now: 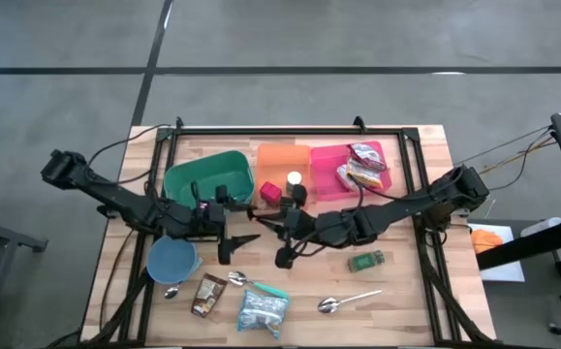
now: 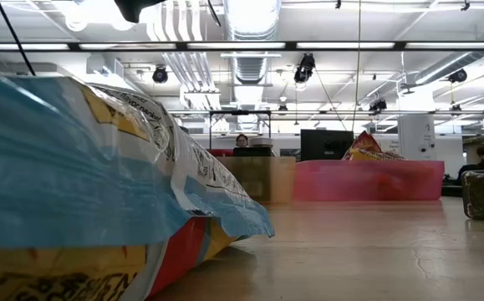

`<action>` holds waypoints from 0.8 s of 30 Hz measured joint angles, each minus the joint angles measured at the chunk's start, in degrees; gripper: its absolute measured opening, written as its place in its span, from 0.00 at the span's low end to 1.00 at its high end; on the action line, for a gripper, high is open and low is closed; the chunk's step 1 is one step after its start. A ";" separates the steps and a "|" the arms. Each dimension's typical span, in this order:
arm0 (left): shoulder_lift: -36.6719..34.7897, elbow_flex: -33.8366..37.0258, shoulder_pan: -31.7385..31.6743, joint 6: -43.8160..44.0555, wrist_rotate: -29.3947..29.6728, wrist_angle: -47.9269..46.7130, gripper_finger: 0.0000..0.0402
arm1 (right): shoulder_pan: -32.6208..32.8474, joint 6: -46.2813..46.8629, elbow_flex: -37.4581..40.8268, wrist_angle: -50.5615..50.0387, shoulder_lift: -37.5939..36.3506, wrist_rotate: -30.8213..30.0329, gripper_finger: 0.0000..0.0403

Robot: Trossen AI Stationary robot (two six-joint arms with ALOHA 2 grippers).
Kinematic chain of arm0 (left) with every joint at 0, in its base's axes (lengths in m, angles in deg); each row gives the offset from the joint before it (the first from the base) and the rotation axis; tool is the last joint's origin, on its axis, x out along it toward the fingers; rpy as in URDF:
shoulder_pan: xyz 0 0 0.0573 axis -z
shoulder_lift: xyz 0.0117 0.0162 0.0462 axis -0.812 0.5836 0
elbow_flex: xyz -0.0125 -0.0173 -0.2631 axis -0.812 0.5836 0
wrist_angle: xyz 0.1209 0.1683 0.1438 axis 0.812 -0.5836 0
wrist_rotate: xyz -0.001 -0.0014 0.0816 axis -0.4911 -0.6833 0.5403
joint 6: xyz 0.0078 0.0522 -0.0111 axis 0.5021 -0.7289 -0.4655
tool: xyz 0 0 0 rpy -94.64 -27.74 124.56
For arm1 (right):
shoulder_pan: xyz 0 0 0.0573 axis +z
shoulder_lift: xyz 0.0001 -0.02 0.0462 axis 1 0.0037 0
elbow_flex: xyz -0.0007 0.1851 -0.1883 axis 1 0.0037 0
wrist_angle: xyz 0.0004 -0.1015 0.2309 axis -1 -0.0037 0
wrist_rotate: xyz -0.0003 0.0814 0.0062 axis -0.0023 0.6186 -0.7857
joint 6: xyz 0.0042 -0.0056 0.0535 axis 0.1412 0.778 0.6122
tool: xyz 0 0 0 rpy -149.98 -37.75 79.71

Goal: Pick & Place Food Item
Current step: Put the black spoon into the green bin

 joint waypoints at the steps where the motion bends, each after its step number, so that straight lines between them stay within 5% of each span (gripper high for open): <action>1: -0.33 0.00 0.00 0.00 0.02 -0.49 0.86 | 0.01 -0.09 0.06 -0.46 0.00 0.13 0.03; 5: -1.67 -0.04 0.00 0.74 0.07 -1.60 0.86 | 0.14 -0.46 0.08 0.44 0.02 1.33 0.03; 10: -1.16 -0.04 0.02 1.54 -0.40 -1.62 0.86 | -0.19 -1.10 0.22 7.51 0.17 11.96 0.03; 18: -1.06 -0.07 0.02 0.55 -8.61 1.49 0.85 | -0.56 -1.86 0.50 12.68 1.30 16.35 0.03; 24: -1.06 -0.07 0.02 0.15 -13.02 2.57 0.75 | -1.12 -2.82 1.44 14.77 1.29 16.98 0.03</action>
